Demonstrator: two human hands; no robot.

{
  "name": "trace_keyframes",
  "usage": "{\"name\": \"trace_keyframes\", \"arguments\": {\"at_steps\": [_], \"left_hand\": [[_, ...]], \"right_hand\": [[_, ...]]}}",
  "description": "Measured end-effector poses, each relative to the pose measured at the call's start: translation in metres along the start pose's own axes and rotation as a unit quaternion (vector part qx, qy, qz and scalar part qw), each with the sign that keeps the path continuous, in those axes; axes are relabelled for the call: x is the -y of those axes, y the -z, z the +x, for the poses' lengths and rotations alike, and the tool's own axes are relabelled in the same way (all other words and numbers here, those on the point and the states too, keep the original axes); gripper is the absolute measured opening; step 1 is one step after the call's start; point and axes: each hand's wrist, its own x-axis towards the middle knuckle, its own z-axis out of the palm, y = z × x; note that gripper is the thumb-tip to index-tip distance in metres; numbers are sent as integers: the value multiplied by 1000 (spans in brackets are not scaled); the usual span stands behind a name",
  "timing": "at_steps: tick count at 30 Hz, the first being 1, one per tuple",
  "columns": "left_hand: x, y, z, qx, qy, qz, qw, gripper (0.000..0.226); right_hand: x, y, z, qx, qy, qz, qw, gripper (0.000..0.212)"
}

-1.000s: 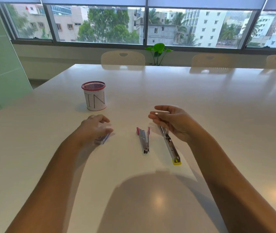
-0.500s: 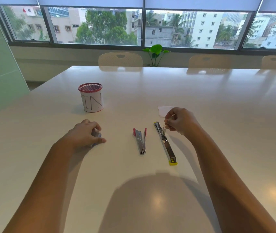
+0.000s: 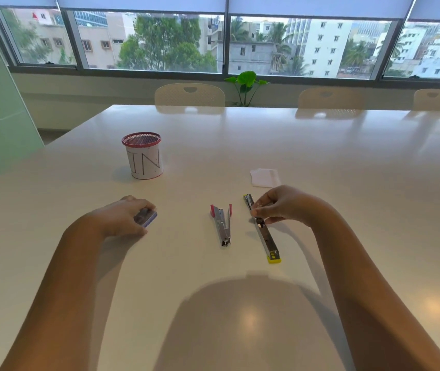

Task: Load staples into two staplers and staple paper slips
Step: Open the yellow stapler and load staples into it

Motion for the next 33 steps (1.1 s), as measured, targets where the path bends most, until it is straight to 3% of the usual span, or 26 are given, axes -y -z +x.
{"name": "trace_keyframes", "arguments": {"at_steps": [6,15,17,19,21,23,25,28,30,33], "left_hand": [[-1,-1,0,-45,25,-44,998,58],[-3,-6,6,-103,50,-62,991,62],[-10,-7,6,-157,62,-14,986,70],[-24,-7,8,-260,42,25,964,77],[-48,-9,5,-314,-32,-64,947,82],[-75,-18,-1,-289,-97,-200,931,65],[-96,-31,-3,-236,-107,-236,936,45],[-108,-39,-3,-123,-96,-294,943,35],[-110,-37,-7,-27,-84,-412,907,31],[-112,-36,-15,65,-83,-557,824,29]], "right_hand": [[-2,-3,5,-32,-9,0,999,5],[-1,-4,6,-117,65,62,989,5],[0,-4,5,-141,98,79,982,4],[2,-4,4,-159,130,109,973,5],[5,-7,3,-180,150,136,963,8],[9,-12,3,-189,158,159,956,8],[13,-19,2,-173,157,196,952,13],[20,-34,2,-131,160,206,956,13],[24,-42,1,-114,171,194,959,11],[28,-47,-1,-101,186,220,952,9]]}}
